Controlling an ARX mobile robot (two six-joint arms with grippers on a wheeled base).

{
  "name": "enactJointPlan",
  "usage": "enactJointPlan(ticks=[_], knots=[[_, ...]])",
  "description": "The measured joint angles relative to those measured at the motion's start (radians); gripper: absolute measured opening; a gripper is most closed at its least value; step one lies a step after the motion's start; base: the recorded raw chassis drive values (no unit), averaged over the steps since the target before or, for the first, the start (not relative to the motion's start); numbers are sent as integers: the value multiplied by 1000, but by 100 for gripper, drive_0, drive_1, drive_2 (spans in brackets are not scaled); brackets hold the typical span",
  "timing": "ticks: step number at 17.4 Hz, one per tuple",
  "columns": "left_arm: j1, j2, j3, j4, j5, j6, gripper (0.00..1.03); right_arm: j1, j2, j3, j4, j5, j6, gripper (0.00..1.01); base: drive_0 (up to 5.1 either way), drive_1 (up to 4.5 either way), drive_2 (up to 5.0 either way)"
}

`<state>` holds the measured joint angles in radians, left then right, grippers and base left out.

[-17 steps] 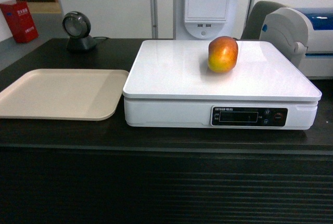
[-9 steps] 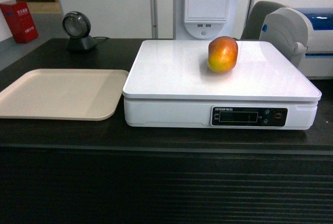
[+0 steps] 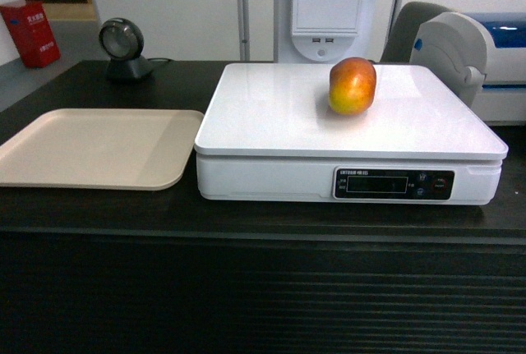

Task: Place dark red mango on scale at checkout

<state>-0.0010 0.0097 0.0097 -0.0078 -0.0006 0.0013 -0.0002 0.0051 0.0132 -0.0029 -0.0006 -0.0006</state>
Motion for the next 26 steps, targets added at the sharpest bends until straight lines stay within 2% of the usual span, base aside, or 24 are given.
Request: enactJointPlan(ticks=[7, 15, 16, 17, 26], knots=[[0, 0, 0, 4, 0, -1, 3, 0, 0, 0, -1, 0, 0, 98, 0, 0, 0], [0, 0, 0, 4, 0, -1, 94, 0, 0, 0, -1, 0, 0, 98, 0, 0, 0], [0, 0, 0, 4, 0, 0, 100, 0, 0, 0, -1, 0, 0, 98, 0, 0, 0], [0, 0, 0, 4, 0, -1, 97, 0, 0, 0, -1, 0, 0, 98, 0, 0, 0], [0, 0, 0, 4, 0, 0, 98, 0, 0, 0, -1, 0, 0, 98, 0, 0, 0]])
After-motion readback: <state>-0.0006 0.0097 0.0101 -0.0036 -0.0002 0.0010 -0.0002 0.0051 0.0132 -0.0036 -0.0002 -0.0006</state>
